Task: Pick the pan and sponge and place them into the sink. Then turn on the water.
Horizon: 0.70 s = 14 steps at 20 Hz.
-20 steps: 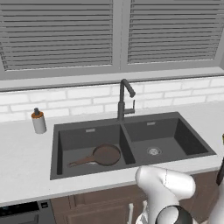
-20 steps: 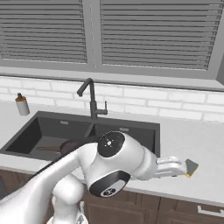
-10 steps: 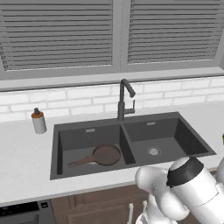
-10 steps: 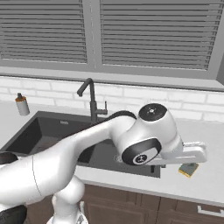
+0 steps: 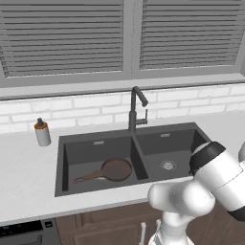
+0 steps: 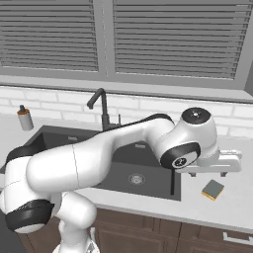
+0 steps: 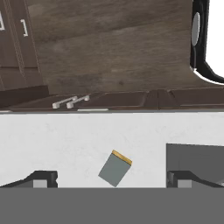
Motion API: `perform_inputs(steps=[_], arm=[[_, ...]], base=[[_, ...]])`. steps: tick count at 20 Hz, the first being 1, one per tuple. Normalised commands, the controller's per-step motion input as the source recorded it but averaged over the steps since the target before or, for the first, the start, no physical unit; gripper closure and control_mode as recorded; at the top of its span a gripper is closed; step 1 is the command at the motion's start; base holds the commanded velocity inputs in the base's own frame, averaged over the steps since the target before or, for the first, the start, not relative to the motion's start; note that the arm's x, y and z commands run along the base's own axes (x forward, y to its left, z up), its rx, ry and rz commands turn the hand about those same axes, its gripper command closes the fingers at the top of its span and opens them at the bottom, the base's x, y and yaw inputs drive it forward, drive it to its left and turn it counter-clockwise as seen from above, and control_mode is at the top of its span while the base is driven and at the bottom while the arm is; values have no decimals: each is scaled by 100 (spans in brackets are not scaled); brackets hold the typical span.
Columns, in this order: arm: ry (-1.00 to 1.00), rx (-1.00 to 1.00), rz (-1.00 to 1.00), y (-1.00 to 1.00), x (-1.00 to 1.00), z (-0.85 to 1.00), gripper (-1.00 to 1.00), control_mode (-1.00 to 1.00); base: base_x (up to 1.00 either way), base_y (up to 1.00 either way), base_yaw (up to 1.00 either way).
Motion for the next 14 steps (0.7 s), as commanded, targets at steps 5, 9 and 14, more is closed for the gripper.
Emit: perform_inputs(steps=[5, 9, 14], arm=[[-2, 1, -25, 1, 99, -49, -100, -100], [3, 5, -21, 3, 98, -42, -100, -100], [6, 12, -17, 4, 77, -38, -100, -100]], base=[[0, 0, 0], [0, 0, 0], [0, 0, 0]])
